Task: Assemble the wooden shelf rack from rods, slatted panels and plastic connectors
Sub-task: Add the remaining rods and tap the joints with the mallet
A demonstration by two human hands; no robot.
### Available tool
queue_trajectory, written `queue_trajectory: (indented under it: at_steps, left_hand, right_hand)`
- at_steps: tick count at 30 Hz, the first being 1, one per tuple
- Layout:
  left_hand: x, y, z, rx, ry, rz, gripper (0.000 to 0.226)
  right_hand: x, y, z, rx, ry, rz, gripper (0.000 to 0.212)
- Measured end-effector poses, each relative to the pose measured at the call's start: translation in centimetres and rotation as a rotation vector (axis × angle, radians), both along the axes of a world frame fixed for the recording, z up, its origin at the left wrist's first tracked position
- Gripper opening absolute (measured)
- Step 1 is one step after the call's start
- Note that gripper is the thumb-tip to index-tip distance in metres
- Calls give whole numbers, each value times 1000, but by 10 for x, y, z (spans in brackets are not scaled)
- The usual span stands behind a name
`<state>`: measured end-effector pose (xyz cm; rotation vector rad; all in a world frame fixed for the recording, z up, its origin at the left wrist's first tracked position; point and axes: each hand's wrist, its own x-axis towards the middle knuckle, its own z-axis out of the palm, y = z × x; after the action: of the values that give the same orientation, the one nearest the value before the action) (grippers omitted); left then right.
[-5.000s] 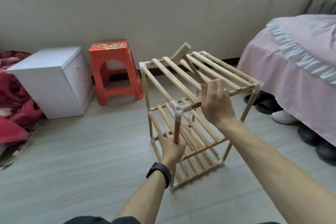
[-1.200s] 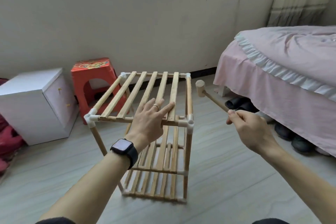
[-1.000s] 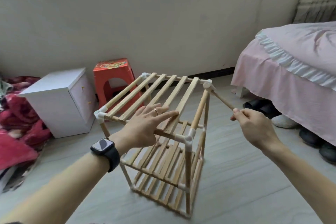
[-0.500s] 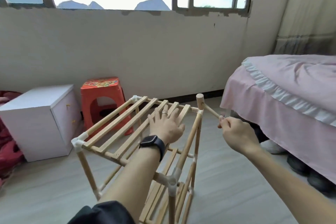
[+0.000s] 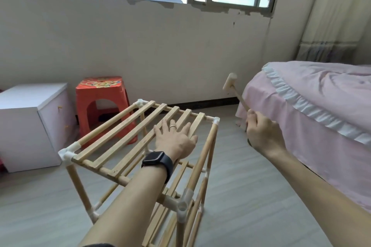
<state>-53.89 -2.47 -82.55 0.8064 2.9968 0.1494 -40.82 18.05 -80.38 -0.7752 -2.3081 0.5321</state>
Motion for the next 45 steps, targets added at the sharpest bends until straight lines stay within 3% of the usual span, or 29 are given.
queue_trajectory:
  at_steps: [1, 4, 8, 11, 17, 19, 21, 23, 25, 28, 32, 37, 40, 41, 44, 45]
  left_hand:
    - [1, 2, -1, 1, -3, 0, 66]
    - [-2, 3, 3, 2, -6, -3, 65]
    - [-2, 4, 5, 12, -20, -23, 63]
    - [6, -2, 8, -8, -42, -61, 62]
    - [21, -23, 35, -130, -128, -234, 54]
    - [17, -32, 46, -51, -222, -301, 43]
    - [6, -40, 57, 106, -165, -302, 37]
    - [-10, -48, 58, 186, 14, -219, 46]
    - [-24, -59, 46, 109, 100, -100, 65]
    - [-43, -72, 21, 24, -11, 16, 84]
    - [-56, -69, 8, 46, -10, 30, 87]
    - [-57, -66, 8, 71, -15, 48, 84]
    - [-61, -64, 8, 65, -18, 49, 85]
    - [-62, -64, 7, 62, -20, 47, 85]
    - [-63, -63, 5, 66, -16, 47, 86]
    - [-64, -63, 5, 70, -16, 48, 86]
  right_hand:
    - [2, 0, -1, 16, -4, 10, 49]
    - [0, -1, -1, 34, -364, 26, 50]
    - [2, -5, 3, 32, -213, 28, 51]
    - [3, -9, 7, 62, -386, 19, 52]
    - [-9, -29, 30, 1, -133, 127, 49]
    - [-20, -42, 36, -12, -116, 196, 45]
    - [-35, -56, 38, -43, -121, 256, 40]
    - [-53, -68, 37, -42, -143, 293, 38]
    - [-72, -78, 34, -34, -172, 306, 41]
    - [-100, -90, 31, -8, -193, 311, 40]
    - [-133, -99, 29, 61, -191, 327, 38]
    - [-158, -111, 28, 191, 106, 365, 31]
    - [-169, -110, 21, 184, -320, 363, 32]
    - [-172, -109, 21, 166, -329, 371, 33]
    - [-174, -112, 22, 131, 42, 393, 34]
    - [-177, -112, 23, 150, 39, 394, 33]
